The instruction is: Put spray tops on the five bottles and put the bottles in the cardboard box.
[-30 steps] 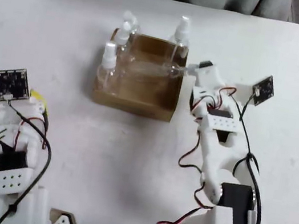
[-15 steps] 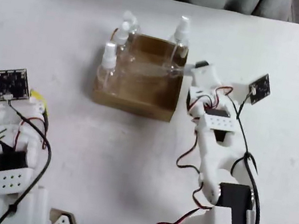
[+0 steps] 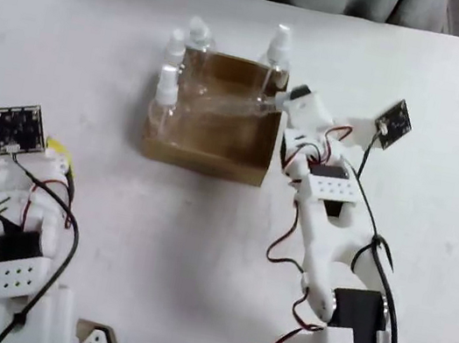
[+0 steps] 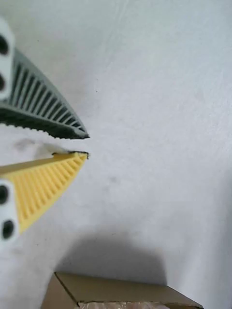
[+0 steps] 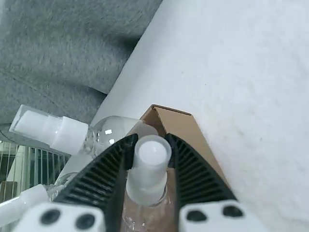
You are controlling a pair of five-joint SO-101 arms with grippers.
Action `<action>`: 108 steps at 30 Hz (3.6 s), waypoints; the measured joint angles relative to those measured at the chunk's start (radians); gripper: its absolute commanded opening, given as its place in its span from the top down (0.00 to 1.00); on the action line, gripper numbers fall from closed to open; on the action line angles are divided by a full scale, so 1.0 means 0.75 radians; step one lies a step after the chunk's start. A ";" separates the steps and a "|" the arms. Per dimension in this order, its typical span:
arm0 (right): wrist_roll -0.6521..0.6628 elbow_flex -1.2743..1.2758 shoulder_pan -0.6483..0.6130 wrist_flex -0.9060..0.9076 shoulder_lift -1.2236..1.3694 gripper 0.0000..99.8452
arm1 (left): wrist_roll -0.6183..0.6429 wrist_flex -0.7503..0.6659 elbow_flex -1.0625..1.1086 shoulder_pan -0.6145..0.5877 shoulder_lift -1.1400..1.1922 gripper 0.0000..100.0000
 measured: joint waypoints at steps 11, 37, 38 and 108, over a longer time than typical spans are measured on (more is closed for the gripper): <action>0.063 0.000 -0.037 0.000 -0.010 0.99 | 0.000 0.000 0.000 0.000 0.000 0.93; 0.266 -0.047 -0.096 0.002 -0.010 0.99 | 0.000 0.000 0.000 0.000 0.000 0.93; 0.266 -0.047 -0.096 0.016 -0.023 0.99 | 0.000 0.000 0.000 0.000 0.000 0.93; 1.201 -0.245 -0.468 0.458 -0.272 0.91 | -0.039 0.000 0.000 0.000 0.000 0.93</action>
